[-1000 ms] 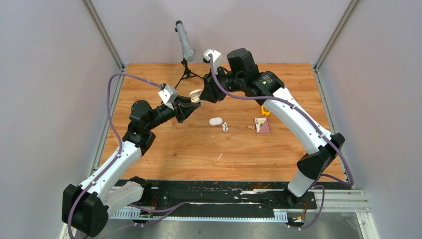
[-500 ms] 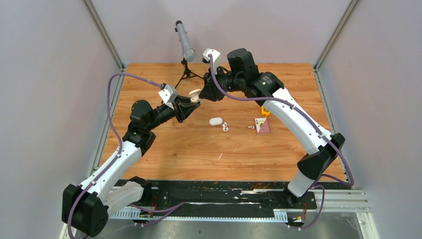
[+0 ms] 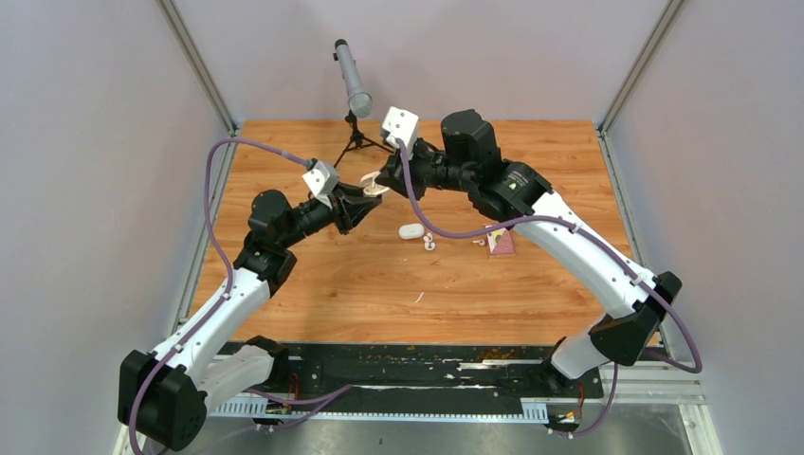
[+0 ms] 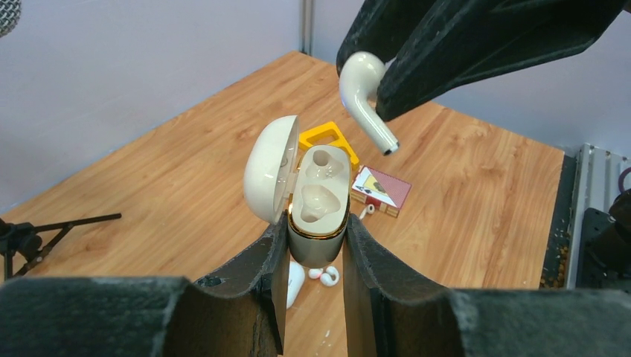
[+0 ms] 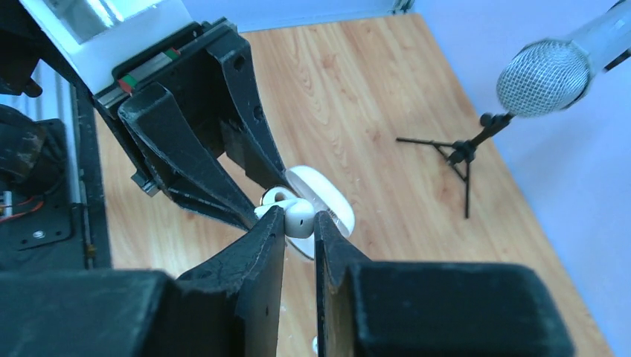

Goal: Insert the wireless bluetooth earbuds into the charging case
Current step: Adjust the earbud with the charging case.

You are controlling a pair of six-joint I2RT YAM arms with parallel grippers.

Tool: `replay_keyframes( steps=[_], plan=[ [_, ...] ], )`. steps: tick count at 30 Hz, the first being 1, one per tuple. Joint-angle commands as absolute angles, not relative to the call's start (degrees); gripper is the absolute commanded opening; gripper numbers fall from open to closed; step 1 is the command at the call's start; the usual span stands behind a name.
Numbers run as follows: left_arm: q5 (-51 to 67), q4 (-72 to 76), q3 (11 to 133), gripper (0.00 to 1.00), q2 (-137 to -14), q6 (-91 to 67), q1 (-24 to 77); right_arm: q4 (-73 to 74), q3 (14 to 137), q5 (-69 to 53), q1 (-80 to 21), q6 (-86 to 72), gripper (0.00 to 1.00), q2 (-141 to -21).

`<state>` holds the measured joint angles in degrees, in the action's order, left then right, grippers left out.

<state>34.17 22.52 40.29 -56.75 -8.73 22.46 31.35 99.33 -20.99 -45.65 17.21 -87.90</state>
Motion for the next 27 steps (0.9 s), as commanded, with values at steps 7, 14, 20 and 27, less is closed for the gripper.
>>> replay_keyframes(
  steps=[7,14,20,27],
  plan=[
    [37.6,23.8,41.4,0.00,-56.8,-10.2,22.2,16.7,90.9,-11.1,-51.2,39.8,0.04,-82.4],
    [37.5,24.1,41.8,0.00,-56.8,-10.5,22.2,14.5,88.0,-10.1,-52.9,46.0,0.04,-81.5],
    [37.4,24.2,41.7,0.00,-56.7,-10.7,22.2,14.8,86.9,-10.3,-53.3,48.0,0.04,-81.0],
    [37.6,25.8,41.8,0.00,-56.9,-12.2,22.2,12.8,84.2,-9.9,-54.0,51.6,0.04,-80.3]
  ],
)
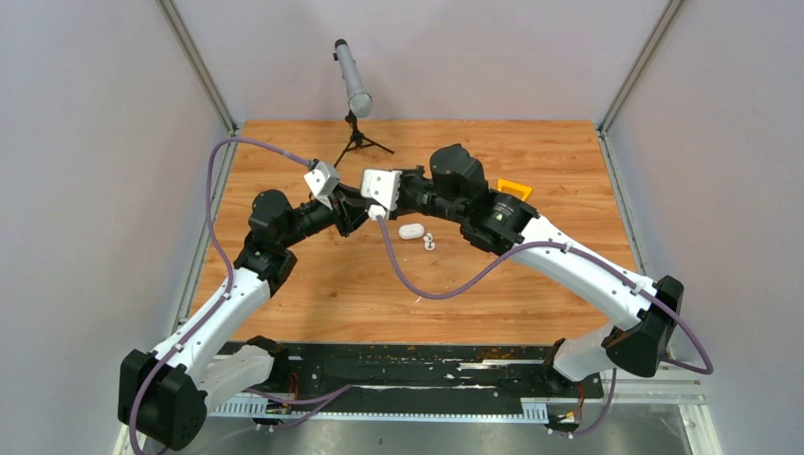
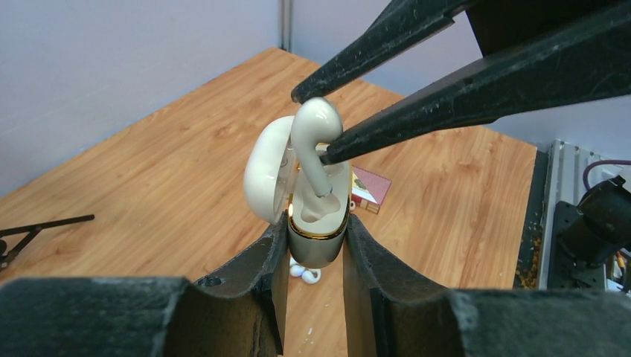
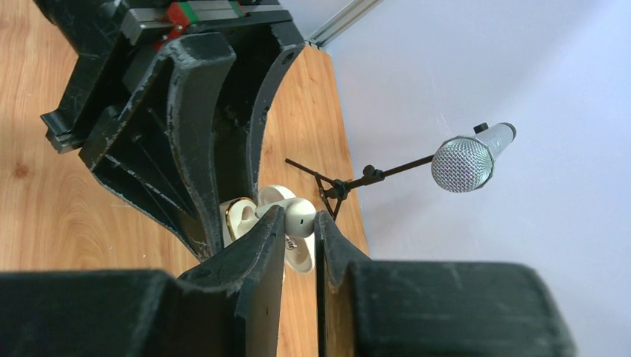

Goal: Insert the wireless bluetooth earbuds into the charging case
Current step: Adjust the earbud with the charging case.

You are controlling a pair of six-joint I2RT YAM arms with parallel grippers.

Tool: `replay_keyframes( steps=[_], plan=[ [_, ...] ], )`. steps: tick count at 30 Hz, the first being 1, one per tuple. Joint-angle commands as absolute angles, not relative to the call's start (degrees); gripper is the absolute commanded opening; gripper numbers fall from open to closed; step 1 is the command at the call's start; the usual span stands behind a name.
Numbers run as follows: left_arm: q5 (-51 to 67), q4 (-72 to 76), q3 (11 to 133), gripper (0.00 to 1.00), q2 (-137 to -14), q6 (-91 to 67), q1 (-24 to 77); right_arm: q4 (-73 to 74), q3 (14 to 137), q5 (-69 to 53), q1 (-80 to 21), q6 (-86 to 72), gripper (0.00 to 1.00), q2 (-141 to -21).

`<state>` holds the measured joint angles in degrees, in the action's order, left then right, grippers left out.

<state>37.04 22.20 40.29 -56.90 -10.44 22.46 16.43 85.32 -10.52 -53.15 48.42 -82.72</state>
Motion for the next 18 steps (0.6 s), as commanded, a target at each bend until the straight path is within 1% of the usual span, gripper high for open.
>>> replay_keyframes(
  steps=[1,18],
  plan=[
    [37.6,25.9,41.8,0.00,-56.9,-12.5,22.2,12.4,83.9,-9.7,-54.2,51.9,0.04,-80.2],
    [37.9,26.6,42.2,0.00,-56.9,-13.8,22.2,8.3,80.5,-5.9,-55.4,55.6,0.03,-79.8]
  ],
)
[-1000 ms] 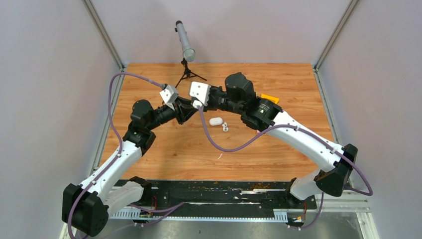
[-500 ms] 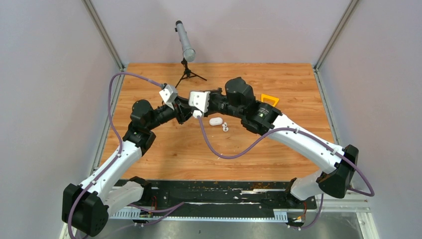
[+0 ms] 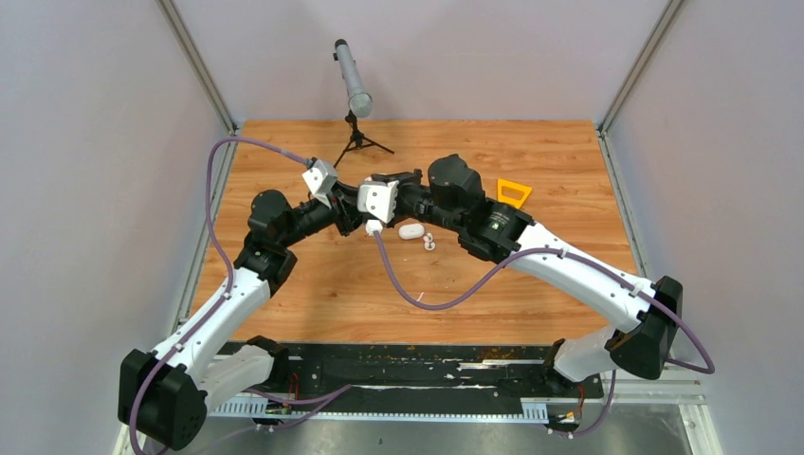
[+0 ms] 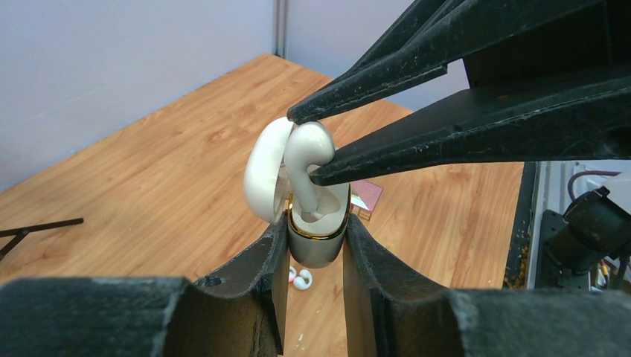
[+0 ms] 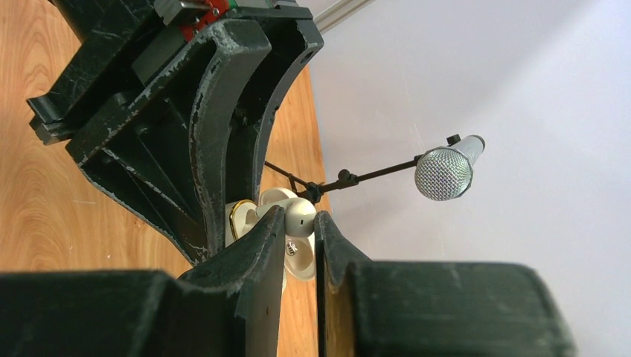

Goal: Insert the wireless bluetooth earbuds into the charging case
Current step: Adjust the earbud with the charging case.

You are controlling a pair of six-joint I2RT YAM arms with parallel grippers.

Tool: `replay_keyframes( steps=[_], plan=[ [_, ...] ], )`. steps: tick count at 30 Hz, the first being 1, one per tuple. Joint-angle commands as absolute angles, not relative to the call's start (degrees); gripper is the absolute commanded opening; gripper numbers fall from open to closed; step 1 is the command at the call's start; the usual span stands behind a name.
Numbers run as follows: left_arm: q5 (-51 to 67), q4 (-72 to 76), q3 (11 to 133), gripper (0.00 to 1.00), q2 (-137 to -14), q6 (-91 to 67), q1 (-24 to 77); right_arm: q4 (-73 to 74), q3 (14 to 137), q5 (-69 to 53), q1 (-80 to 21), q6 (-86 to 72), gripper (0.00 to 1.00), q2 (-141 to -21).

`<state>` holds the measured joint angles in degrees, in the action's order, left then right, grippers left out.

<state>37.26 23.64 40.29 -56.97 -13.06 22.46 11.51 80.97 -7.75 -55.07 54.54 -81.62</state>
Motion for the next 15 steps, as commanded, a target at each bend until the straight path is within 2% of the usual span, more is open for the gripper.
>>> replay_keyframes(
  steps=[1,15],
  plan=[
    [37.9,26.6,42.2,0.00,-57.0,-13.8,22.2,8.3,80.5,-5.9,-55.4,55.6,0.03,-79.8],
    [37.2,26.8,42.3,0.00,-57.1,-14.3,22.1,8.9,79.4,-6.9,-55.6,57.0,0.03,-79.8]
  ],
)
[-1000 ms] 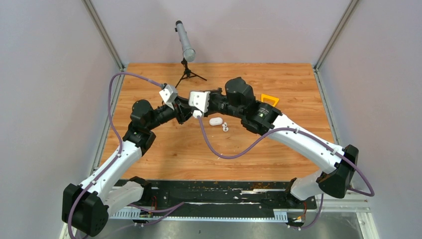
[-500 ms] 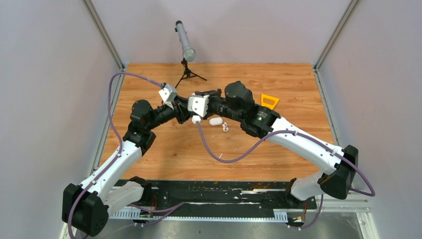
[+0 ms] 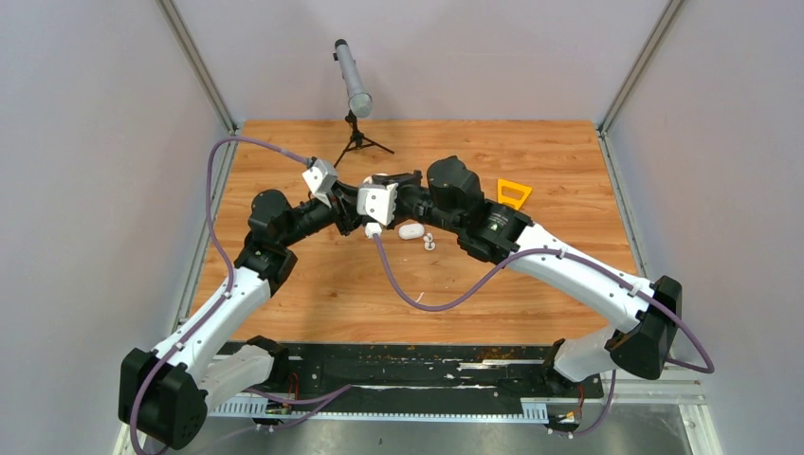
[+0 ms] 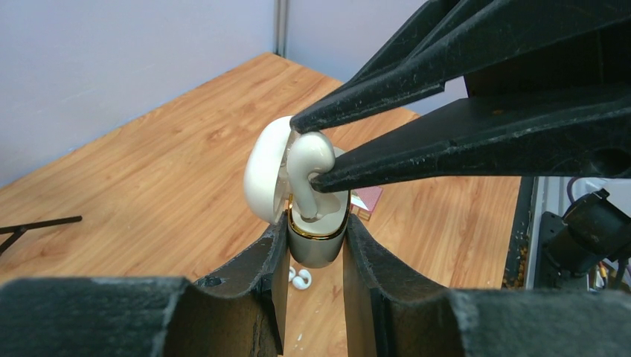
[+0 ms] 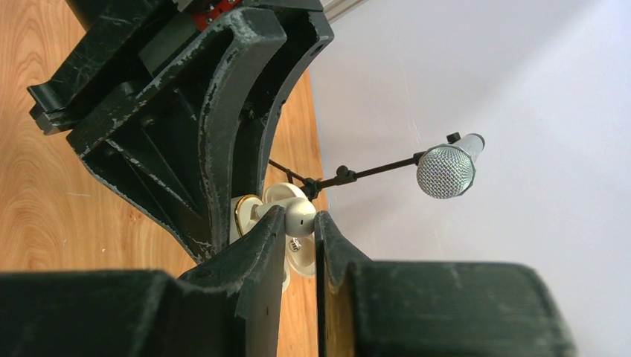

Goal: Insert the wireless bluetooth earbuds into the charging case
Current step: Adjust the earbud with the charging case.

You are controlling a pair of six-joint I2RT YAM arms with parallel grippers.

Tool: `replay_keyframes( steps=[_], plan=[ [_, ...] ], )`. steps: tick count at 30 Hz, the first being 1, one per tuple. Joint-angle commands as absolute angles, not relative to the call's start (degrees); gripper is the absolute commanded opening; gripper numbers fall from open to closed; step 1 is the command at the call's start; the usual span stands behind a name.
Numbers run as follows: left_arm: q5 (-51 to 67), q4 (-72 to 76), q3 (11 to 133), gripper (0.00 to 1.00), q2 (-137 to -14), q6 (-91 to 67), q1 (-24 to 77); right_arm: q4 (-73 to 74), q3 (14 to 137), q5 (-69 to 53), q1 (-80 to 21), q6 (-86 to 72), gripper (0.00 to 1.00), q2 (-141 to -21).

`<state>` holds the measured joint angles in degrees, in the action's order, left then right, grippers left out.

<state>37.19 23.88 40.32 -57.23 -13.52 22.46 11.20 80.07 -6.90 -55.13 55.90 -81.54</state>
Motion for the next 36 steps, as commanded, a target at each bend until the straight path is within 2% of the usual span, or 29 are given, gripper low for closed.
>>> replay_keyframes(
  steps=[1,7,12,18,25,29,36],
  plan=[
    [37.1,26.9,42.4,0.00,-57.2,-14.3,22.2,9.0,79.3,-6.8,-55.6,57.1,0.03,-79.9],
    [36.6,27.1,42.3,0.00,-57.3,-14.6,22.1,8.9,78.6,-6.6,-55.7,57.5,0.03,-79.7],
    [36.2,27.4,42.3,0.00,-57.6,-14.7,21.9,10.9,78.3,-8.6,-55.7,58.0,0.18,-79.2],
    [36.1,27.5,41.9,0.00,-57.6,-14.6,21.8,12.1,78.8,-8.2,-55.7,57.8,0.25,-79.3],
    [36.1,27.6,41.7,0.00,-57.4,-14.6,21.7,12.9,79.2,-8.5,-55.7,57.4,0.30,-79.3],
    [36.2,27.2,41.7,0.00,-57.5,-14.2,21.6,14.6,81.1,-7.3,-55.6,55.4,0.40,-78.5],
    [36.4,27.0,41.2,0.00,-57.4,-13.4,21.4,26.0,83.4,-10.9,-50.5,46.1,0.56,-72.0]
  ],
)
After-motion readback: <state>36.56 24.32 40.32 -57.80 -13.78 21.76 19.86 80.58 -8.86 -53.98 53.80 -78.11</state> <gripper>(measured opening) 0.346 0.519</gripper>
